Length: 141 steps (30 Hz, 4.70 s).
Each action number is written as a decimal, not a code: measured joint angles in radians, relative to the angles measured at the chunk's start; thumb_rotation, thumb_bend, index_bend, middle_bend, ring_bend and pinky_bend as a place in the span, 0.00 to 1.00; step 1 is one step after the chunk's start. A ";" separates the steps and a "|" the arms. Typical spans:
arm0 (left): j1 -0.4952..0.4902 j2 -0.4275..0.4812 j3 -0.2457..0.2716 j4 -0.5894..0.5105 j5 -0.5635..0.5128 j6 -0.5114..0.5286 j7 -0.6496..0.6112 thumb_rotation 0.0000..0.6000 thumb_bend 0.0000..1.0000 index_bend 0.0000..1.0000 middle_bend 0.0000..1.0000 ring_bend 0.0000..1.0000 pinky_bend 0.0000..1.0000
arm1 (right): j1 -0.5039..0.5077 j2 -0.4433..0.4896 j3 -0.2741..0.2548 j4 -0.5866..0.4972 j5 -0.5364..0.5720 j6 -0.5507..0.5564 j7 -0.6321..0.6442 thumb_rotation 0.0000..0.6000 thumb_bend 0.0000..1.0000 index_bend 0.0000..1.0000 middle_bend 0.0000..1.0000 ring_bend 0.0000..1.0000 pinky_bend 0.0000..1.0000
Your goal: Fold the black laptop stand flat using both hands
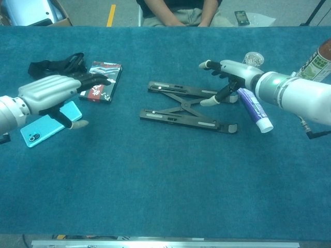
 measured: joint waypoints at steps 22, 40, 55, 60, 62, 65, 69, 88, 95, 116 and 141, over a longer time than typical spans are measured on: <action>-0.008 0.003 0.043 0.007 -0.007 0.036 -0.013 1.00 0.28 0.00 0.00 0.00 0.00 | -0.020 -0.048 -0.010 0.070 -0.032 -0.146 0.221 0.89 0.14 0.00 0.00 0.00 0.08; -0.011 -0.005 0.094 -0.007 0.030 0.028 -0.036 1.00 0.28 0.00 0.00 0.00 0.00 | -0.003 -0.066 -0.029 0.016 -0.061 -0.135 0.280 0.89 0.13 0.00 0.00 0.00 0.08; -0.025 -0.102 0.090 0.040 0.014 0.021 -0.016 1.00 0.28 0.00 0.00 0.00 0.00 | 0.030 -0.111 -0.035 -0.005 -0.072 -0.135 0.297 0.88 0.13 0.00 0.00 0.00 0.09; -0.026 -0.139 0.086 0.086 0.017 0.032 -0.030 1.00 0.28 0.00 0.00 0.00 0.00 | 0.045 -0.130 -0.036 -0.004 -0.072 -0.136 0.301 0.87 0.14 0.00 0.00 0.00 0.08; -0.026 -0.154 0.085 0.103 0.023 0.040 -0.039 1.00 0.28 0.00 0.00 0.00 0.00 | 0.051 -0.137 -0.036 -0.003 -0.072 -0.137 0.302 0.87 0.14 0.00 0.00 0.00 0.09; -0.026 -0.177 0.086 0.134 0.035 0.049 -0.053 1.00 0.28 0.00 0.00 0.00 0.00 | 0.058 -0.145 -0.037 0.000 -0.071 -0.139 0.305 0.87 0.13 0.00 0.00 0.00 0.09; -0.028 -0.208 0.091 0.185 0.063 0.064 -0.060 1.00 0.28 0.00 0.00 0.00 0.00 | 0.063 -0.148 -0.040 0.001 -0.072 -0.141 0.309 0.87 0.13 0.00 0.00 0.00 0.08; -0.018 -0.318 0.127 0.362 0.179 0.168 -0.122 1.00 0.28 0.00 0.00 0.00 0.00 | 0.058 -0.156 -0.043 0.012 -0.109 -0.159 0.351 0.84 0.13 0.00 0.00 0.00 0.09; -0.014 -0.346 0.137 0.409 0.192 0.185 -0.138 1.00 0.28 0.00 0.00 0.00 0.00 | 0.059 -0.158 -0.043 0.015 -0.116 -0.162 0.361 0.84 0.13 0.00 0.00 0.00 0.09; -0.010 -0.432 0.142 0.526 0.214 0.227 -0.211 1.00 0.28 0.00 0.00 0.00 0.00 | 0.065 -0.165 -0.050 0.011 -0.126 -0.161 0.372 0.84 0.13 0.00 0.00 0.00 0.08; -0.025 -0.464 0.127 0.537 0.201 0.225 -0.221 1.00 0.28 0.00 0.00 0.00 0.00 | 0.075 -0.207 -0.050 0.009 -0.150 -0.174 0.385 0.84 0.13 0.00 0.00 0.00 0.09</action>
